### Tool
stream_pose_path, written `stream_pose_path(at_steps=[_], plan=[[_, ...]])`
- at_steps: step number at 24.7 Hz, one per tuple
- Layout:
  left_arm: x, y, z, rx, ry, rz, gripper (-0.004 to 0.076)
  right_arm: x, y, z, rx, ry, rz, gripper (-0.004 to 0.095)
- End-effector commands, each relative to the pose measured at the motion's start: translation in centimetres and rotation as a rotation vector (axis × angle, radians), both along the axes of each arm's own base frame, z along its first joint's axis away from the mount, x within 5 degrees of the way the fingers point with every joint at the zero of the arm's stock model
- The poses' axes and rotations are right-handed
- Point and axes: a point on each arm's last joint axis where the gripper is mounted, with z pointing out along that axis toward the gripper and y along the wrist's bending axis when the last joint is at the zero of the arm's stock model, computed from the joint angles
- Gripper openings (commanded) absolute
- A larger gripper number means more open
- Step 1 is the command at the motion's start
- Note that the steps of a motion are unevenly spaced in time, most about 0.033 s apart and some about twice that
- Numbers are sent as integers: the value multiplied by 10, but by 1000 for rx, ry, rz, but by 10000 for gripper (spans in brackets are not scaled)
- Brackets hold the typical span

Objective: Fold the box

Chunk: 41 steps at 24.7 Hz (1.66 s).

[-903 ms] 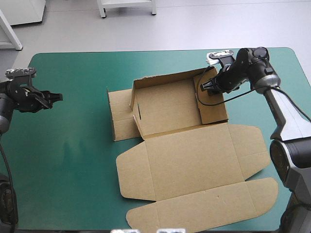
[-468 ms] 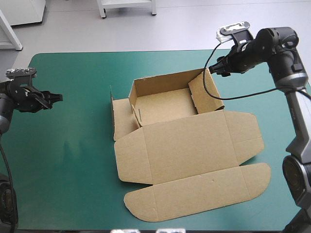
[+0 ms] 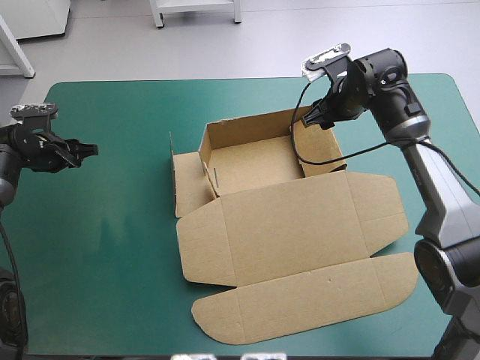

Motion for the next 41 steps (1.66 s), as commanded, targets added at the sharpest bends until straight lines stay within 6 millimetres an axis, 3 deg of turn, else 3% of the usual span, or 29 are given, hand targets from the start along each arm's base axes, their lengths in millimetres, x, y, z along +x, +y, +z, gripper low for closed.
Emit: stream_pose_path(at_steps=[1,10,18,22,24,25,26,27,28,32,35,38,41], plan=[[-3,-2,24,14,-114,4,368,8,-4,-1,-16,-15,-26,715],[-3,-2,24,14,-114,4,368,44,6,-57,-64,82,-61,756],[-3,-2,24,14,-114,4,368,65,-9,-88,24,181,-83,710],[-3,-2,24,14,-114,4,368,70,-13,-92,59,173,-80,550],[-3,-2,24,10,-117,4,368,72,-11,-95,66,175,-68,383],[-3,-2,24,11,-121,5,368,73,-10,-96,62,175,-54,233],[-3,-2,24,13,-126,5,368,73,-10,-97,57,176,-47,169],[-2,-2,25,15,-134,6,368,73,-11,-97,39,173,-33,3],[-2,-2,25,15,-134,6,368,74,-12,-97,26,169,-27,-14],[-2,-2,24,14,-131,6,368,74,-12,-94,34,145,-28,-19],[2,-2,18,1,-112,7,368,70,-23,-70,117,69,-46,-19],[16,-4,-2,-81,-67,-10,368,61,-44,-37,294,-3,-27,-19],[25,-9,-14,-147,-50,-43,368,55,-61,-17,430,-40,4,-19]])
